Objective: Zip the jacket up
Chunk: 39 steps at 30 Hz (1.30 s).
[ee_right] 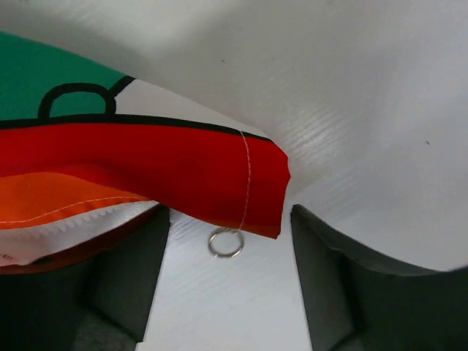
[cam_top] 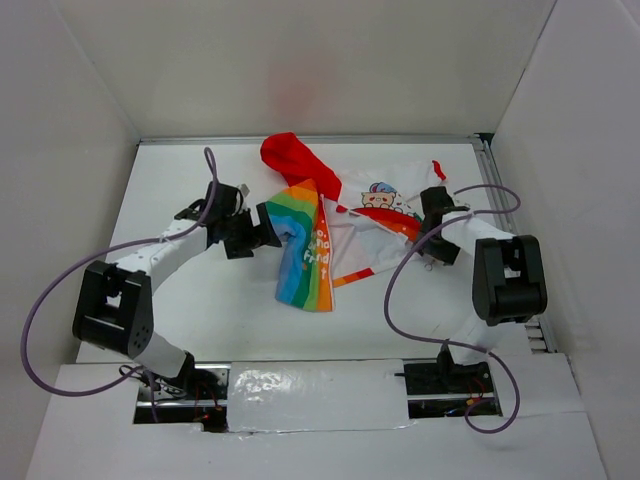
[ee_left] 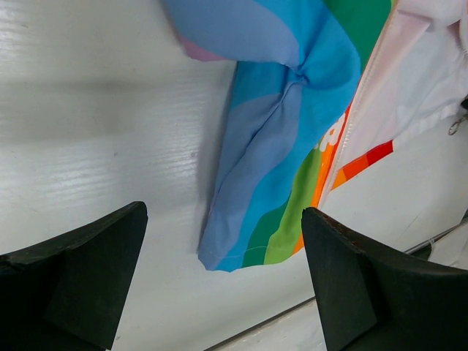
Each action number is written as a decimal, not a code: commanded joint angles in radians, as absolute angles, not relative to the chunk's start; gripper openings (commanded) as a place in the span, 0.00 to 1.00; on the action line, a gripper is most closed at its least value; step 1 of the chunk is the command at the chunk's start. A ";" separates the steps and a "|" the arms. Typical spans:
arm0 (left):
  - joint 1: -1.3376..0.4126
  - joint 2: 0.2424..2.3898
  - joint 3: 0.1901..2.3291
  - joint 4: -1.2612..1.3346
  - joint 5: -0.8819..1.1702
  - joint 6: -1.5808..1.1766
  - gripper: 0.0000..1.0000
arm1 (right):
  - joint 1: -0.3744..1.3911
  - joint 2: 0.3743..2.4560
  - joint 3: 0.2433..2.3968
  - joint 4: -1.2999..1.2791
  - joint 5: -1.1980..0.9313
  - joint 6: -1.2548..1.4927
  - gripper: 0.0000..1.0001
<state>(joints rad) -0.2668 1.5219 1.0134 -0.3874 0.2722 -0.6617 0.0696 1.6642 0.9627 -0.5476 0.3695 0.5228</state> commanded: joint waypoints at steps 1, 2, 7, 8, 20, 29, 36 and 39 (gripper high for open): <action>-0.281 1.468 0.994 -0.365 0.259 -0.678 0.99 | 0.037 1.681 0.982 -0.540 0.310 0.511 0.68; -0.281 1.457 0.988 -0.361 0.262 -0.677 0.99 | 0.035 1.683 0.977 -0.534 0.295 0.506 0.63; -0.279 1.431 0.971 -0.344 0.281 -0.676 0.99 | 0.023 1.664 0.966 -0.514 0.252 0.499 0.26; -0.281 1.422 0.971 -0.344 0.281 -0.675 0.99 | 0.023 1.652 0.956 -0.512 0.245 0.499 0.21; -0.281 1.350 0.934 -0.350 0.284 -0.692 0.99 | 0.127 1.277 0.790 -0.442 0.006 0.511 0.00; -0.282 1.258 0.902 -0.348 0.307 -0.689 0.99 | 0.333 1.080 0.713 -0.364 -0.371 0.610 0.00; -0.287 1.255 0.902 -0.368 0.318 -0.690 0.99 | 0.608 1.132 0.660 -0.351 -0.457 0.698 0.00; -0.290 1.253 0.900 -0.373 0.318 -0.689 0.99 | 0.673 1.230 0.689 -0.457 -0.277 0.703 0.08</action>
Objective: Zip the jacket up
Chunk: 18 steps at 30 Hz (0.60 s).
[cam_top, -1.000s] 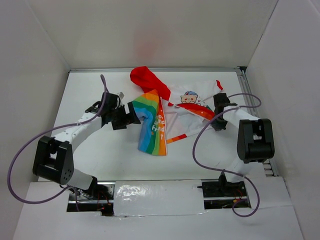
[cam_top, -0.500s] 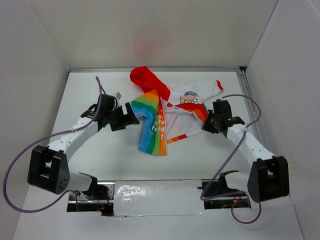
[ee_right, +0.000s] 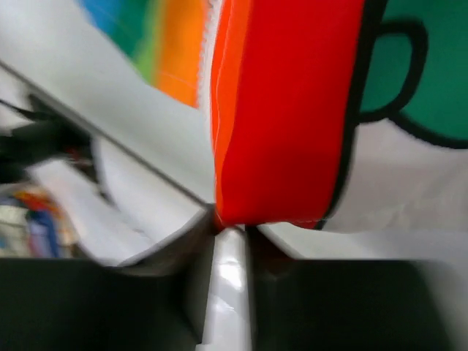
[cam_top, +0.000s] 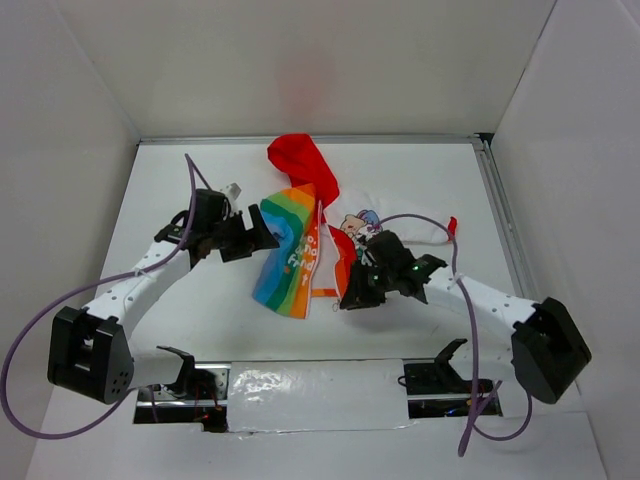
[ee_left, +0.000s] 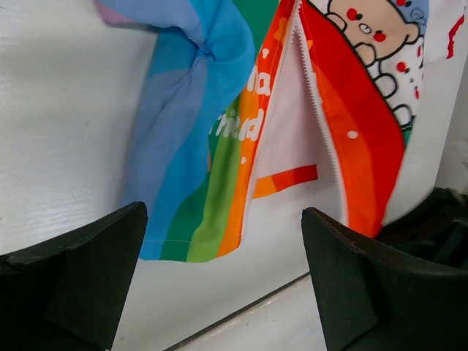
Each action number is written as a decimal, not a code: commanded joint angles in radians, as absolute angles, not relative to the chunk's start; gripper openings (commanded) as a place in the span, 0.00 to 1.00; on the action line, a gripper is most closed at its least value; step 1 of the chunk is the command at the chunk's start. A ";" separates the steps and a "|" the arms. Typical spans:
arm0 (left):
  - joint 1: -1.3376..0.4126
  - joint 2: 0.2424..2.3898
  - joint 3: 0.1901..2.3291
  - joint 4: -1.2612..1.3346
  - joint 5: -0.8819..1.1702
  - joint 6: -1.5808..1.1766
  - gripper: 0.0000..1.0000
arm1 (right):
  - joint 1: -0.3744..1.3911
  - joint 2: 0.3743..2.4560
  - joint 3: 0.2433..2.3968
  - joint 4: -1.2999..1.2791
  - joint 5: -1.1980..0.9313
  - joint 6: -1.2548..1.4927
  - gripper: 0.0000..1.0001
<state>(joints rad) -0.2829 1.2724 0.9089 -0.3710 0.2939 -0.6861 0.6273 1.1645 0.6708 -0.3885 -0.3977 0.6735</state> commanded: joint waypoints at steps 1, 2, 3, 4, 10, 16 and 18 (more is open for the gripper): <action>-0.291 1.253 0.900 -0.377 0.316 -0.689 0.99 | 0.684 1.247 0.696 -0.495 -0.237 0.703 0.38; -0.293 1.255 0.900 -0.379 0.308 -0.687 0.99 | 0.692 1.241 0.706 -0.505 -0.210 0.703 0.58; -0.298 1.253 0.903 -0.385 0.305 -0.687 0.99 | 0.699 1.230 0.722 -0.509 -0.203 0.683 0.93; -0.298 1.256 0.905 -0.388 0.302 -0.689 0.99 | 0.719 1.212 0.732 -0.512 -0.210 0.674 1.00; -0.321 1.269 0.902 -0.367 0.328 -0.684 0.99 | 0.765 1.037 0.807 -0.612 -0.100 0.647 1.00; -0.360 1.304 0.888 -0.324 0.363 -0.678 0.99 | 0.717 1.040 0.802 -0.574 0.045 0.661 1.00; -0.382 1.328 0.884 -0.301 0.385 -0.670 0.99 | 0.664 1.086 0.808 -0.540 0.005 0.646 1.00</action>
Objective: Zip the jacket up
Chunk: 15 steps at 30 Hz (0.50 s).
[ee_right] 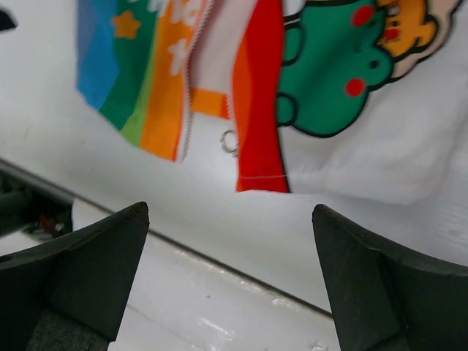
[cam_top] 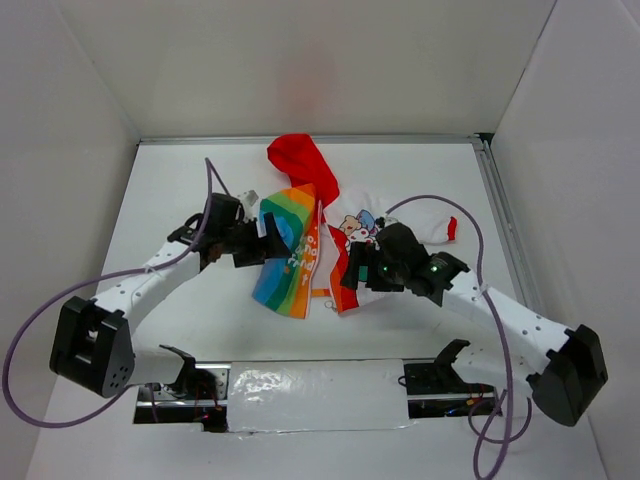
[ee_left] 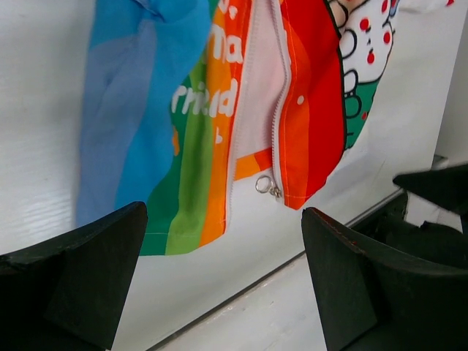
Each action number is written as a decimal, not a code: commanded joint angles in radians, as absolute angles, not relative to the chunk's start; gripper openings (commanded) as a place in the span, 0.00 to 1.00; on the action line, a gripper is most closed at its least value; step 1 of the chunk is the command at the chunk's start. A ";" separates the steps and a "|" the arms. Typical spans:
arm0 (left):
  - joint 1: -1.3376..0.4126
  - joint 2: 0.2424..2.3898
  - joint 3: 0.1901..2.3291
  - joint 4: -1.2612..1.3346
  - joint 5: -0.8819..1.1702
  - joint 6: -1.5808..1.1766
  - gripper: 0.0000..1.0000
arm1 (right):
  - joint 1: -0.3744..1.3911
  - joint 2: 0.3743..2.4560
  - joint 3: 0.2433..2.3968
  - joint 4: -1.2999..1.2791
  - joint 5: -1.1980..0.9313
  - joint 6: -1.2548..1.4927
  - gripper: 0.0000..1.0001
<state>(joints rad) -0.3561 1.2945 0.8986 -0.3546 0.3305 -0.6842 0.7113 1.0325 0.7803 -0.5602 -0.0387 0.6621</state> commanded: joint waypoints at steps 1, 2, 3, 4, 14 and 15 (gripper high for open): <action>-0.390 1.336 0.881 -0.290 0.397 -0.667 0.99 | 0.654 1.142 0.814 -0.511 0.006 0.640 0.99; -0.406 1.353 0.876 -0.278 0.400 -0.675 0.99 | 0.637 1.175 0.833 -0.500 -0.024 0.631 0.99; -0.411 1.362 0.870 -0.270 0.405 -0.678 0.99 | 0.634 1.202 0.842 -0.474 -0.029 0.623 0.98; -0.417 1.370 0.867 -0.259 0.428 -0.677 0.99 | 0.629 1.266 0.848 -0.474 -0.029 0.621 0.97; -0.479 1.532 0.845 -0.152 0.503 -0.673 0.99 | 0.462 1.554 0.836 -0.508 0.130 0.709 0.76; -0.483 1.552 0.860 -0.156 0.499 -0.676 0.99 | 0.453 1.574 0.841 -0.538 0.196 0.719 0.76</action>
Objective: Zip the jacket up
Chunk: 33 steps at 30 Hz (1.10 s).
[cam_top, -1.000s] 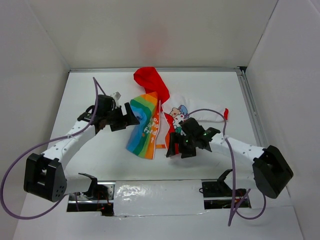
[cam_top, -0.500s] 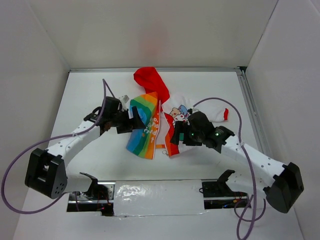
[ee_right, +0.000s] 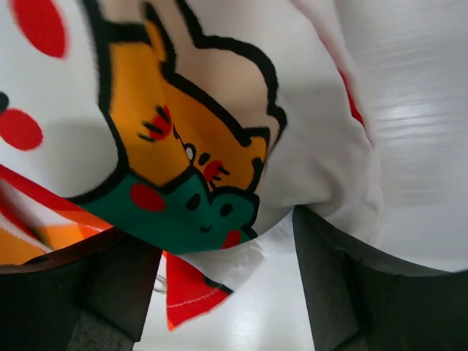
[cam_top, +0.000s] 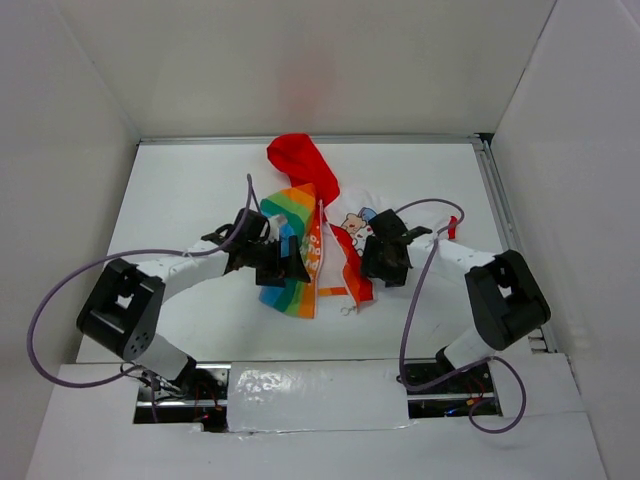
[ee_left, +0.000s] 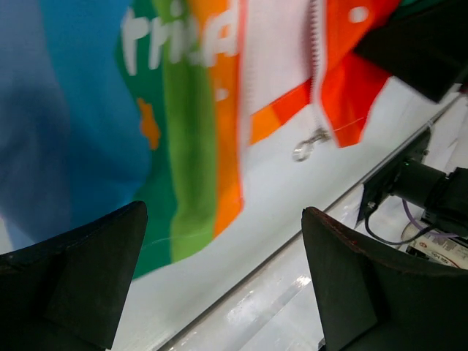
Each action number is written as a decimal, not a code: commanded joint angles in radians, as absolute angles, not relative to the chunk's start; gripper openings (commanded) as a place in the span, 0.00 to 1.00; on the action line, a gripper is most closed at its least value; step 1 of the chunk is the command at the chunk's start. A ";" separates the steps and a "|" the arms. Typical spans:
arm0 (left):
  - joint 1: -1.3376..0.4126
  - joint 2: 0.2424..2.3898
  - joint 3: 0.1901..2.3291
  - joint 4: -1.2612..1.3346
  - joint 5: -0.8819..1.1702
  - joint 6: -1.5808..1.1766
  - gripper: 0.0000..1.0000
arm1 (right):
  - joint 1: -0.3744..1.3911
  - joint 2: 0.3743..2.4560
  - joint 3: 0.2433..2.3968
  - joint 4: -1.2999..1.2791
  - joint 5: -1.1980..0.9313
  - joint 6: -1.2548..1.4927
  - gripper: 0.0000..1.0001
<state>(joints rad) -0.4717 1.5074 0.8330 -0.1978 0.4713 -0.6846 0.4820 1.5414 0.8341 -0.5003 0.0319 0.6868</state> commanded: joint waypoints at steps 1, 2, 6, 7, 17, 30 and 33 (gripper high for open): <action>-0.488 1.586 0.868 -0.153 0.496 -0.678 0.99 | 0.451 1.580 0.842 -0.540 0.189 0.712 0.74; -0.491 1.600 0.885 -0.152 0.495 -0.677 0.99 | 0.451 1.595 0.848 -0.541 0.189 0.707 0.72; -0.503 1.670 0.937 -0.147 0.485 -0.670 0.99 | 0.459 1.654 0.906 -0.563 0.222 0.701 0.73; -0.503 1.683 0.948 -0.147 0.483 -0.669 0.99 | 0.457 1.664 0.937 -0.568 0.241 0.698 0.72; -0.503 1.651 1.068 -0.241 0.361 -0.650 0.99 | 0.630 1.409 0.950 -0.649 0.402 0.621 0.86; -0.509 1.355 0.864 -0.279 0.310 -0.687 0.99 | 0.747 1.414 0.903 -0.627 0.284 0.477 0.83; -0.511 1.327 0.850 -0.293 0.302 -0.698 0.99 | 0.738 1.481 0.916 -0.626 0.282 0.486 0.75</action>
<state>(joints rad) -0.5030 1.3617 0.8585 -0.2829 0.3145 -0.6872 0.7475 1.4361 0.9016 -0.6079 0.2867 0.4919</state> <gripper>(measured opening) 0.993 0.768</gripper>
